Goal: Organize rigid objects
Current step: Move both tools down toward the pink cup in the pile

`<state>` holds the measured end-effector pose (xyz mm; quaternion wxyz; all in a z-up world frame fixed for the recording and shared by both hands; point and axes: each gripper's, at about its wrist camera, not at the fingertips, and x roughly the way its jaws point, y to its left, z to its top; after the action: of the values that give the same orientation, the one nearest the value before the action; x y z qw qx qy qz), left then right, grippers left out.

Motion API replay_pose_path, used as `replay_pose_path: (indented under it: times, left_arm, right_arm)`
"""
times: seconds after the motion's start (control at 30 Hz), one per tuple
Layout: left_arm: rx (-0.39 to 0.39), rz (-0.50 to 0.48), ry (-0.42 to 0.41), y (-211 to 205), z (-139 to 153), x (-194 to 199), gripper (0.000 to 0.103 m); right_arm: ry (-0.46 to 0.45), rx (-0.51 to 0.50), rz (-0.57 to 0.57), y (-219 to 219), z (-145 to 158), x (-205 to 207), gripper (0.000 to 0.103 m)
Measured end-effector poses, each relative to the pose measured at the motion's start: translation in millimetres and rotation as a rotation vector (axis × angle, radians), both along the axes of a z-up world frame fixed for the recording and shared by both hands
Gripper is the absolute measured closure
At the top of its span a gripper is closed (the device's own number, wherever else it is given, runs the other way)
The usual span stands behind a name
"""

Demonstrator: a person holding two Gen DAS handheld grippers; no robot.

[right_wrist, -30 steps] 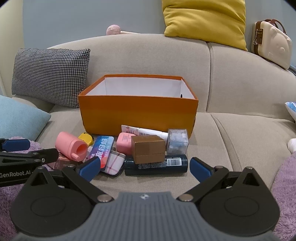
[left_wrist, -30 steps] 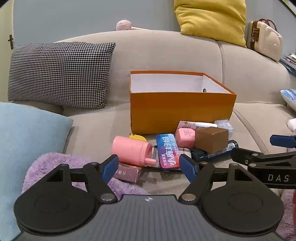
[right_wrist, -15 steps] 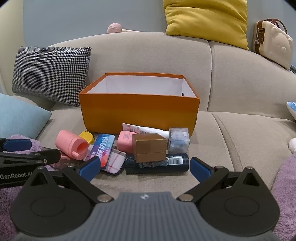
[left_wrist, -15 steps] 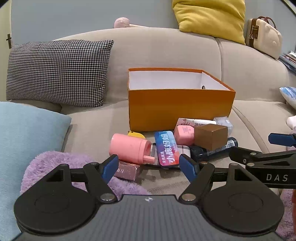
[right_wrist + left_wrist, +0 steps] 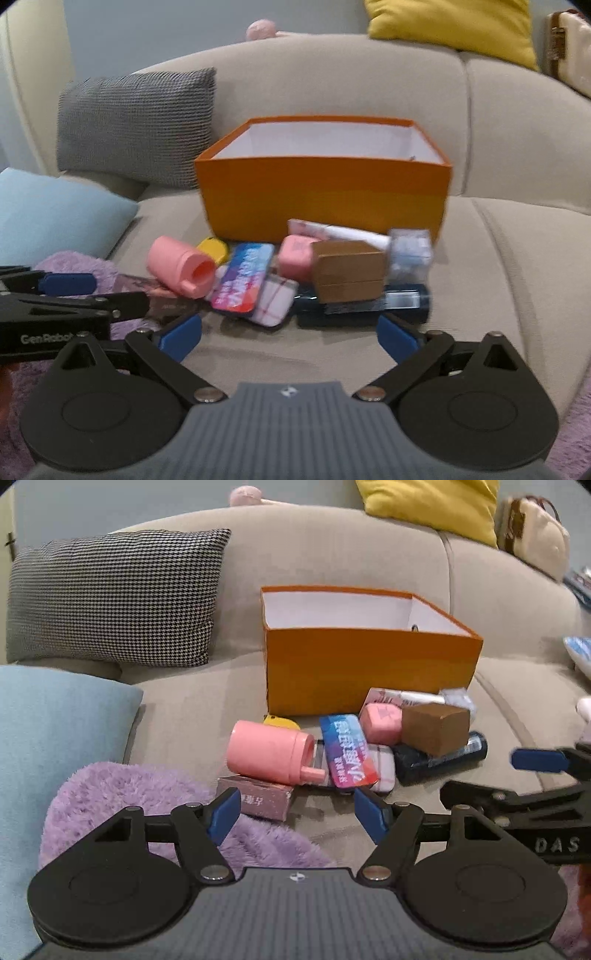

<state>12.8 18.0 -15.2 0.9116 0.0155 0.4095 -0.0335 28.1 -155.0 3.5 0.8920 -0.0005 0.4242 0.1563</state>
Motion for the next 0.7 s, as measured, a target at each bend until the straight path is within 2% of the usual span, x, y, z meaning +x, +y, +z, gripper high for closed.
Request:
replay_pose_path:
  times: [0.03, 0.1, 0.23, 0.4, 0.43, 0.57, 0.67, 0.7]
  left_arm:
    - [0.017, -0.008, 0.004, 1, 0, 2, 0.020]
    - [0.044, -0.009, 0.012, 5, -1, 6, 0.020]
    - [0.040, -0.011, 0.058, 19, -5, 19, 0.020]
    - [0.062, -0.093, 0.125, 22, -8, 36, 0.020]
    - [0.052, -0.102, 0.136, 24, -9, 39, 0.019]
    - [-0.070, -0.078, 0.188, 43, -10, 59, 0.020]
    - [-0.145, -0.045, 0.236, 57, -12, 75, 0.023]
    - [-0.155, -0.033, 0.247, 60, -13, 79, 0.024]
  right_arm:
    - [0.007, -0.003, 0.016, 3, -2, 2, 0.017]
    - [0.019, -0.007, 0.044, 10, -4, 7, 0.023]
    - [0.035, 0.002, 0.096, 25, -9, 21, 0.026]
    - [0.050, 0.033, 0.162, 46, -10, 46, 0.033]
    - [0.054, 0.040, 0.176, 51, -11, 53, 0.033]
    - [0.085, 0.069, 0.225, 69, -16, 80, 0.033]
    - [0.098, 0.081, 0.229, 78, -20, 97, 0.038]
    - [0.105, 0.081, 0.232, 80, -22, 103, 0.043]
